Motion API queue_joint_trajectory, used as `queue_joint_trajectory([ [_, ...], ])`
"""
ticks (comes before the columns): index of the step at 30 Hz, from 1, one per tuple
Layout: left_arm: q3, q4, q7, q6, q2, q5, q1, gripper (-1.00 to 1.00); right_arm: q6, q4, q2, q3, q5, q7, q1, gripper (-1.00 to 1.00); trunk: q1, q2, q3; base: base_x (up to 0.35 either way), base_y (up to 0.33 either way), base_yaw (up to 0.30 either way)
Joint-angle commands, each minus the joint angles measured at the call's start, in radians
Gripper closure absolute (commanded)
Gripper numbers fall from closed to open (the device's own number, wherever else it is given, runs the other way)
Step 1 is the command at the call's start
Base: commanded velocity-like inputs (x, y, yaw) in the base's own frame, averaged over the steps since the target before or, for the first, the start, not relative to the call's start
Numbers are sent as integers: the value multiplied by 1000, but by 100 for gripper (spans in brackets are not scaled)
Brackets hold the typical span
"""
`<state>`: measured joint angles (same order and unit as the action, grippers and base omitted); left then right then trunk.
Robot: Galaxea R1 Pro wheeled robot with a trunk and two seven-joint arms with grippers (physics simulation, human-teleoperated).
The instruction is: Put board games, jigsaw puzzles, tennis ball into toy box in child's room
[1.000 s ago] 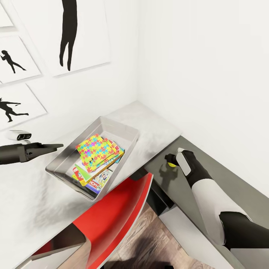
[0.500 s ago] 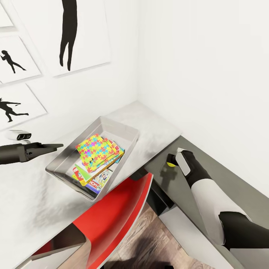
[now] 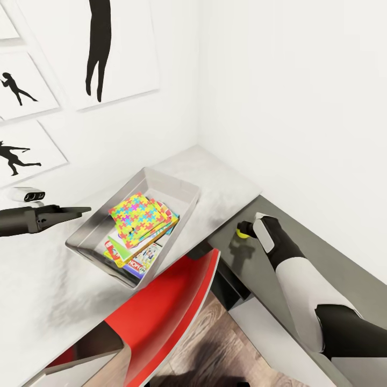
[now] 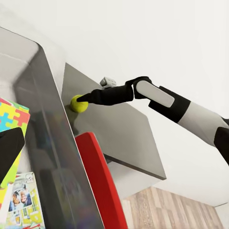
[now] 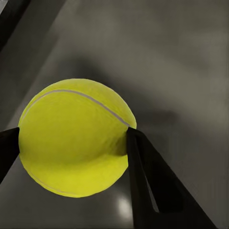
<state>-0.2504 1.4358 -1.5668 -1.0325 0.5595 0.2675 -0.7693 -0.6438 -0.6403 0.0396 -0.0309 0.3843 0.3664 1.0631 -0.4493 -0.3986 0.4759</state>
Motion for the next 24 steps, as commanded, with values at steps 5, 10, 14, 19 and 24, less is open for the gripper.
queue_joint_trajectory([
  [5, 0, 0, -4, -11, 0, -1, -1, -100, 1, -1, 1, -3, 21, 11, 0, 100, -1, -1, 2, 0, 0, 0],
  [10, 0, 0, -4, -10, 0, -1, -1, -100, 1, -2, 0, -3, 21, 11, 0, 100, -1, -1, 2, 0, 0, 0],
  [14, 1, 0, -4, -9, 1, -2, -1, -100, -2, -8, -1, -3, 21, 11, 0, 100, -1, -1, 2, 0, 0, 0],
  [19, 1, 0, -4, -9, 12, -3, 0, -100, -8, -20, -2, -3, 23, 10, -1, 100, -1, -1, 2, 0, 0, 0],
  [24, 2, 0, -4, -9, 38, -2, 0, -100, -59, -126, -1, -1, 25, 9, -9, 100, -1, -1, -3, 0, 0, -42],
])
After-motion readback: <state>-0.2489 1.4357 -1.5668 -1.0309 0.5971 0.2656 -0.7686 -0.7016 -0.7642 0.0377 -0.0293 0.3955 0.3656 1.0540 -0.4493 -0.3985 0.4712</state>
